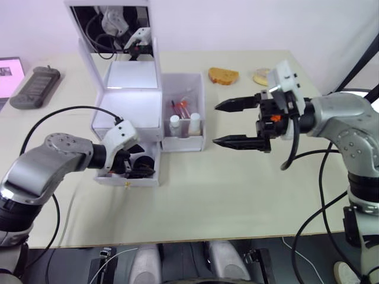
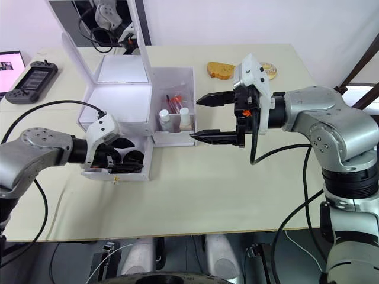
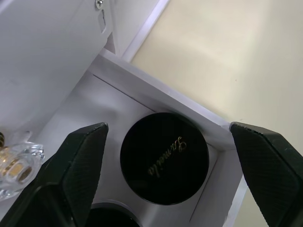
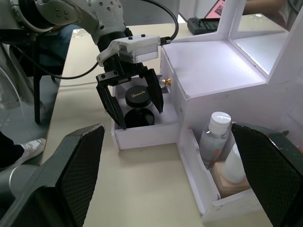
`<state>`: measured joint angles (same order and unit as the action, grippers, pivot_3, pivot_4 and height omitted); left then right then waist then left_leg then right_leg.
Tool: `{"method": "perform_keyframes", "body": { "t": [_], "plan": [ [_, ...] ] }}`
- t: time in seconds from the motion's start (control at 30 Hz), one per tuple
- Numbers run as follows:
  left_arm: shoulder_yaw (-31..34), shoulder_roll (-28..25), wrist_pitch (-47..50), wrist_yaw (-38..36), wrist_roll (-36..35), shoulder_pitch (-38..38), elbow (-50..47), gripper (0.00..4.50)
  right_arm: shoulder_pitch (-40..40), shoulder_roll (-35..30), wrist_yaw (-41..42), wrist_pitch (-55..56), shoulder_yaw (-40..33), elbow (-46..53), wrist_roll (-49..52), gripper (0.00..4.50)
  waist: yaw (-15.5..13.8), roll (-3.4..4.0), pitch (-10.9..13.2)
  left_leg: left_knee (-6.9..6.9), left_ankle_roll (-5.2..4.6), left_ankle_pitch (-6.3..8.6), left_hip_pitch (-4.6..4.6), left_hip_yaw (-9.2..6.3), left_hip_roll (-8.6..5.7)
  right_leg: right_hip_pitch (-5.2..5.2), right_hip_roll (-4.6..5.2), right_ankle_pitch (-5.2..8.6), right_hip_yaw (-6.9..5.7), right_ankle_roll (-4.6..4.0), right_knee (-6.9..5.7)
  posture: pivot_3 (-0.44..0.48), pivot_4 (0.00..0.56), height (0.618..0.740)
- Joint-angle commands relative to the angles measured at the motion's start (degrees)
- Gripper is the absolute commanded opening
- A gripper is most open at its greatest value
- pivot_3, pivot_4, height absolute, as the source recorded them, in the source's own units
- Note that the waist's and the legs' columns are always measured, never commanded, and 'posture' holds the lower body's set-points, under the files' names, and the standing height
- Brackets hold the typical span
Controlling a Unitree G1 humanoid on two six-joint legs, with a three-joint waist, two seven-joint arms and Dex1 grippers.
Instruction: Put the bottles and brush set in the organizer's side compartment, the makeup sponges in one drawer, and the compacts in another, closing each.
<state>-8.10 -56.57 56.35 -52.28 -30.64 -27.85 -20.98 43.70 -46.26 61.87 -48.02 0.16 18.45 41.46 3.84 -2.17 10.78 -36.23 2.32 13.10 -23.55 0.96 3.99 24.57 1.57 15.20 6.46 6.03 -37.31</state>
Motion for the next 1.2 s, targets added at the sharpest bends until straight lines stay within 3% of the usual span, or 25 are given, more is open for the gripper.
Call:
{"method": "perform_keyframes", "body": {
  "t": [0.03, 0.37, 0.5, 0.57, 0.7, 0.8, 0.97, 1.07, 1.2],
  "plan": [
    [2.9, -0.53, 1.26, -0.13, -1.01, -1.16, -1.92, 4.47, 0.86, -0.84, 0.12, 0.37, -1.59, 1.33, 0.74, 4.5, 0.01, 0.0, 0.0, 0.01, 0.0, 0.0, 0.0, 0.0, 0.0, 0.0, 0.0, 0.0, 0.0, 0.03, 0.0, 0.0, 0.15, 0.74],
    [13.4, -7.4, 8.54, -4.13, -9.94, 3.51, -7.13, 4.47, 1.14, -0.6, 1.24, 0.6, -0.76, 0.62, 0.81, 4.5, 0.16, 0.0, 0.0, 0.03, 0.0, 0.0, 0.01, -0.02, 0.0, 0.01, -0.01, 0.02, 0.0, 0.03, 0.0, 0.0, 0.15, 0.74],
    [26.44, -8.6, 9.13, -8.31, -15.92, 11.75, -9.71, 4.47, 1.83, -0.39, 3.03, 1.67, 0.41, -1.27, -0.15, 4.5, 0.29, 0.0, 0.0, 0.02, 0.0, 0.0, 0.01, -0.01, 0.0, 0.01, 0.01, 0.08, 0.0, -0.07, 0.0, 0.0, 0.15, 0.74],
    [36.25, -5.61, 8.19, -10.34, -19.31, 18.2, -11.28, 4.47, 2.41, -0.36, 4.13, 2.75, 0.98, -3.16, -1.02, 4.5, 0.38, 0.03, 0.02, 0.05, 0.0, 0.0, 0.02, 0.03, 0.0, 0.03, 0.03, 0.08, 0.01, -0.07, 0.01, 0.0, 0.15, 0.74],
    [47.85, -3.79, 4.12, -11.39, -12.2, 35.69, -13.72, 4.47, 1.88, -1.58, 6.08, 5.8, 1.03, -7.11, -3.74, 4.5, 0.28, 0.05, 0.02, 0.08, 0.0, 0.0, 0.03, 0.03, 0.02, 0.07, 0.04, 0.09, -0.01, -0.1, 0.01, 0.0, 0.15, 0.74],
    [56.22, 5.44, 1.11, -9.8, -15.52, 42.97, -14.89, 4.47, 0.48, -3.33, 7.85, 8.87, 1.18, -10.7, -6.65, 4.5, 0.15, 0.05, 0.02, 0.05, 0.0, 0.0, 0.05, 0.09, 0.01, 0.04, 0.1, 0.1, -0.01, -0.13, 0.06, 0.0, 0.15, 0.74],
    [57.33, 21.22, -11.37, -5.71, -11.39, 51.44, -11.48, 4.47, 1.99, -4.02, 11.04, 13.81, 2.7, -17.93, -11.22, 4.5, 0.21, 0.01, 0.0, -0.02, 0.01, 0.01, 0.07, 0.13, -0.01, -0.07, 0.16, 0.07, 0.01, -0.17, 0.16, 0.0, 0.15, 0.74],
    [55.2, 29.92, -23.12, -4.48, -6.68, 56.47, -10.4, 3.58, 2.55, -4.15, 12.74, 15.62, 3.26, -20.68, -13.01, 4.5, 0.35, 0.0, -0.02, 0.01, 0.01, 0.01, 0.1, 0.13, -0.01, -0.07, 0.13, 0.07, 0.03, -0.17, 0.16, 0.0, 0.15, 0.74],
    [50.12, 36.88, -33.4, -3.96, -2.61, 61.63, -11.42, 1.54, 1.48, -3.9, 13.42, 15.53, 2.88, -20.35, -13.38, 4.5, 0.23, -0.01, -0.03, 0.03, 0.01, 0.01, 0.1, 0.13, -0.01, -0.05, 0.12, 0.07, 0.05, -0.17, 0.18, 0.0, 0.15, 0.74]
  ]
}}
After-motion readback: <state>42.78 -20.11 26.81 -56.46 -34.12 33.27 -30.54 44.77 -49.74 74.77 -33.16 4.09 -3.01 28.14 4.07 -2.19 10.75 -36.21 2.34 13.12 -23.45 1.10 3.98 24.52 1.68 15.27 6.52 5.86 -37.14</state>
